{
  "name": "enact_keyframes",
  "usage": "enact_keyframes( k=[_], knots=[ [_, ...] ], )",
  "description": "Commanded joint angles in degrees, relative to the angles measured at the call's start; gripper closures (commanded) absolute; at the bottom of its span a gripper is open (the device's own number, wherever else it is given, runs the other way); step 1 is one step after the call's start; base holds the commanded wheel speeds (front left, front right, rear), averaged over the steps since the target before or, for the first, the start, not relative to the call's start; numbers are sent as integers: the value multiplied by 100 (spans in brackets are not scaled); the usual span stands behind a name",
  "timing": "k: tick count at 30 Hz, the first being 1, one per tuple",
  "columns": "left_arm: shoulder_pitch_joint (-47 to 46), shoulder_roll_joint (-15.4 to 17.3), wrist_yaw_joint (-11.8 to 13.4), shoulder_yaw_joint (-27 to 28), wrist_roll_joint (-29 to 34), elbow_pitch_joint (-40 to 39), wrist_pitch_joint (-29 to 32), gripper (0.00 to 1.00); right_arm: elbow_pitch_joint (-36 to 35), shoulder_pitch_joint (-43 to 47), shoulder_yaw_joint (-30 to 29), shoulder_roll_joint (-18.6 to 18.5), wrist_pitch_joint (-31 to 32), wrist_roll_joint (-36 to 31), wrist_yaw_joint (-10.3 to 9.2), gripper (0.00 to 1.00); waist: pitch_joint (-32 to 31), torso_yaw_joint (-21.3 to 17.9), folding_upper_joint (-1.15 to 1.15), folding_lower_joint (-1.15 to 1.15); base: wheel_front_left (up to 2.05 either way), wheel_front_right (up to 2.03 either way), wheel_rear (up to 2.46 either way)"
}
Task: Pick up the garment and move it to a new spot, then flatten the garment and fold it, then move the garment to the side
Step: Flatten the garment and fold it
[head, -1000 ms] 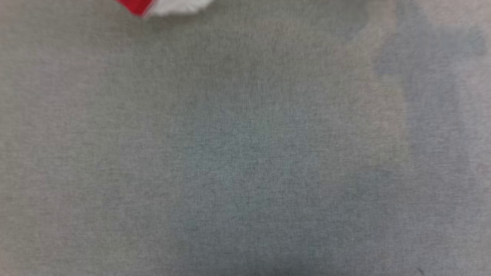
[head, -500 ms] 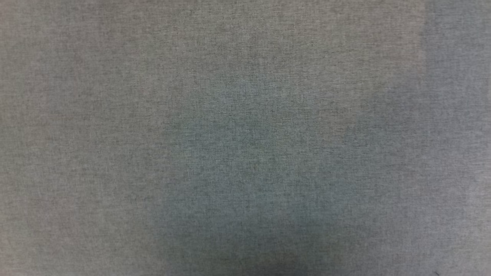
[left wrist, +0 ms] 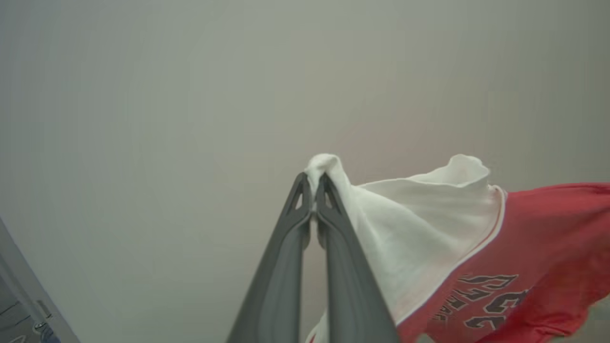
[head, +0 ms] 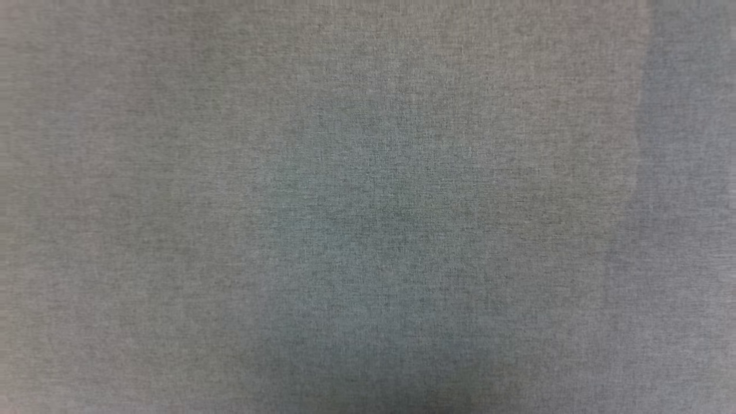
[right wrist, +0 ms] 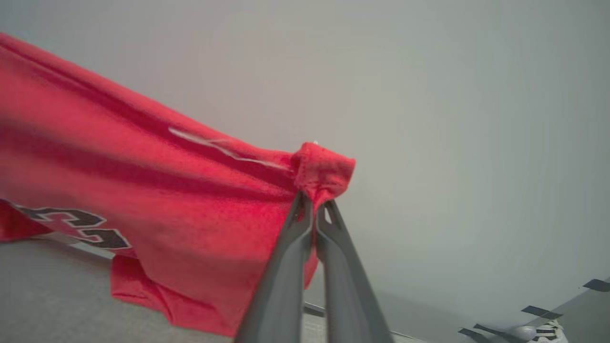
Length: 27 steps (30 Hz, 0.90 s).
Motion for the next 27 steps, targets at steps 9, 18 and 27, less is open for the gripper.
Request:
enact_keyframes(
  k=[9,18,27],
  knots=[
    [2564,-436,31,107,-126,-695,-33,100,367,1525,614,141,-492,487,-47,100,-1146,139,0,-1,0,0,0],
    [4501,-498,31,-410,-514,-928,-33,100,311,2961,1662,127,-579,1343,-47,100,-2026,224,0,-1,0,0,0],
    [5682,-139,31,-1326,-624,-742,-15,100,-164,4221,2709,-327,-203,2675,-47,100,-2718,372,0,-1,0,0,0]
  ],
)
